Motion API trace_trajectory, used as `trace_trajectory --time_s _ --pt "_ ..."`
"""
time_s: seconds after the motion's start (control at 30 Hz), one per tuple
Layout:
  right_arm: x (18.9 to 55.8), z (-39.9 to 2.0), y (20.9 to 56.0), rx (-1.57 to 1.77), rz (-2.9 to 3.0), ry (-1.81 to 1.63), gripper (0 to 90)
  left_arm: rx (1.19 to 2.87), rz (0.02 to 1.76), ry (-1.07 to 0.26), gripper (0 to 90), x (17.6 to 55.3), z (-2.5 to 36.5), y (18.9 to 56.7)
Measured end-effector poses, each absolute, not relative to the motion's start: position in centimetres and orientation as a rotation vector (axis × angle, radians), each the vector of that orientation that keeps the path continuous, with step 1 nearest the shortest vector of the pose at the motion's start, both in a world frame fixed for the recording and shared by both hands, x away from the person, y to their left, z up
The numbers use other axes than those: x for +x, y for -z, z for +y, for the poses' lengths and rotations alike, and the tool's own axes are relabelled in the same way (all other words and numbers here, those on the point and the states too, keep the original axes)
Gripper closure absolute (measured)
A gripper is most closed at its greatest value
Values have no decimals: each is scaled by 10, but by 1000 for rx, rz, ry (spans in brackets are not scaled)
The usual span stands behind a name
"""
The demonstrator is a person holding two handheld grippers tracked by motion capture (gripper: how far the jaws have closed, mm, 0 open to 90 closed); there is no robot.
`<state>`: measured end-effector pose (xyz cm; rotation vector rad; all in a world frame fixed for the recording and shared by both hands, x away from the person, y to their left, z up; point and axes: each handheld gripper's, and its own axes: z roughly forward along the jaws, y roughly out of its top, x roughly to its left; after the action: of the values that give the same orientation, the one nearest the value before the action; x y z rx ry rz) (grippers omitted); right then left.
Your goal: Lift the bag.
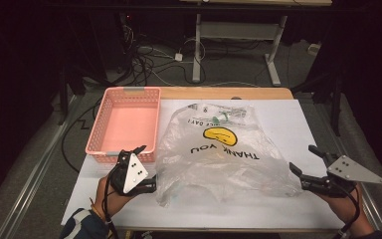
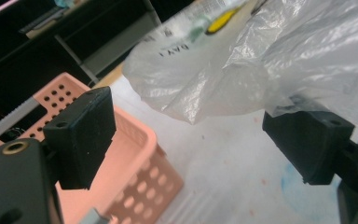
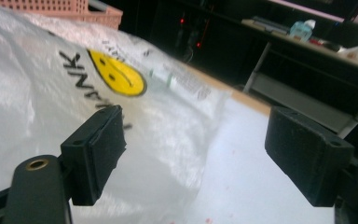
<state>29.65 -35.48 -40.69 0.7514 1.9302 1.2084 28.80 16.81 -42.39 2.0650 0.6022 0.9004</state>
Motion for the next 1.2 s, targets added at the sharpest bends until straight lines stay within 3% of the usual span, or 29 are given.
trace_trajectory --time_s 0.43,1.2 --pt "291 -344 442 771 2049 -1141 208 2075 671 -825 167 280 182 446" --pt "286 -342 438 743 2023 -1136 208 2088 674 -808 167 278 181 448"
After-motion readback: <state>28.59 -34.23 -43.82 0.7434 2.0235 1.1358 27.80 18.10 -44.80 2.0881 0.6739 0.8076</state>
